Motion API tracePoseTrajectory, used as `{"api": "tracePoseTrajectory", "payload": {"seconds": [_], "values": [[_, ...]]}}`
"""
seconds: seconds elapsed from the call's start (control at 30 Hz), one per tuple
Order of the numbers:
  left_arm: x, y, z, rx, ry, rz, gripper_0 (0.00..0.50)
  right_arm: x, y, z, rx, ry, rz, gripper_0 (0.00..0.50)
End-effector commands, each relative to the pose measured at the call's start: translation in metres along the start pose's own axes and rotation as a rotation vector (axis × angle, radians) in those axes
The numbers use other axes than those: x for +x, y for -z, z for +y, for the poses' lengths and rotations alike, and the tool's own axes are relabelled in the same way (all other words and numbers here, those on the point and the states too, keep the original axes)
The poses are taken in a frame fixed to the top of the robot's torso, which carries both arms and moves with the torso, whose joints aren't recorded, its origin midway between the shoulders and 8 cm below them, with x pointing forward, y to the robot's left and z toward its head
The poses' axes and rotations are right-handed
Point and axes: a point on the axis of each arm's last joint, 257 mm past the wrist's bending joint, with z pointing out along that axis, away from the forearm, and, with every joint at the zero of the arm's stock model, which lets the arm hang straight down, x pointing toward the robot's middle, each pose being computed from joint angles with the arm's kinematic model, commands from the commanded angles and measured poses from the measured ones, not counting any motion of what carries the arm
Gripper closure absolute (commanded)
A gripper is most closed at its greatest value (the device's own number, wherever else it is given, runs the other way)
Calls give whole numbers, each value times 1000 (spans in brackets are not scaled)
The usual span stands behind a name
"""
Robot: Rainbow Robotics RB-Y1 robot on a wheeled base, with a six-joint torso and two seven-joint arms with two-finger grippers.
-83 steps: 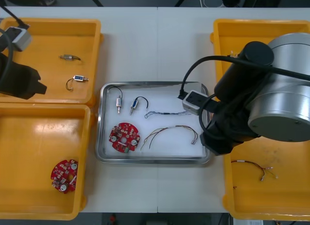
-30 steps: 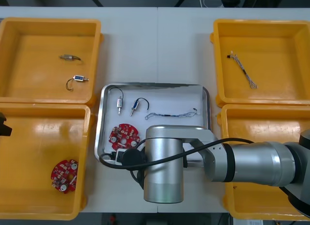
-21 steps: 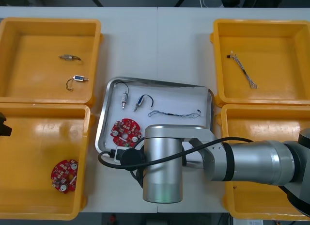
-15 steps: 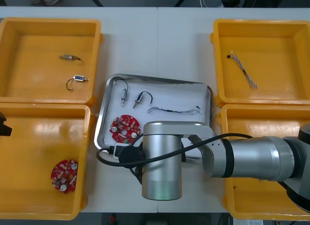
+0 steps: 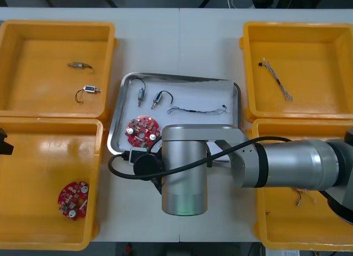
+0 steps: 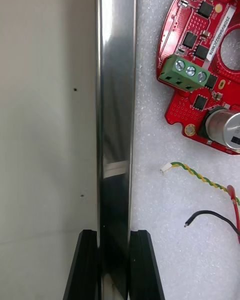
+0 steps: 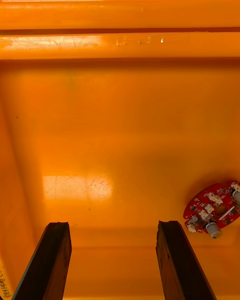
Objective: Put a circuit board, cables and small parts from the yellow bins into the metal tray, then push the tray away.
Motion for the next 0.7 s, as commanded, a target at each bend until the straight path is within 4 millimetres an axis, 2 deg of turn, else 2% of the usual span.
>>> {"api": "tracePoseTrajectory", "payload": {"seconds": [0.03, 0.2, 0.43, 0.7], "values": [[-2, 13, 15, -48, -97, -14, 0, -5, 9, -36, 135, 135, 5, 500], [-2, 13, 15, -48, -97, -14, 0, -6, 9, -52, 184, 158, 12, 500], [-2, 13, 15, -48, -97, -14, 0, 3, 1, -84, 240, 108, 54, 500], [-2, 13, 15, -48, -97, -14, 0, -7, 4, -113, 270, 64, 67, 500]]}}
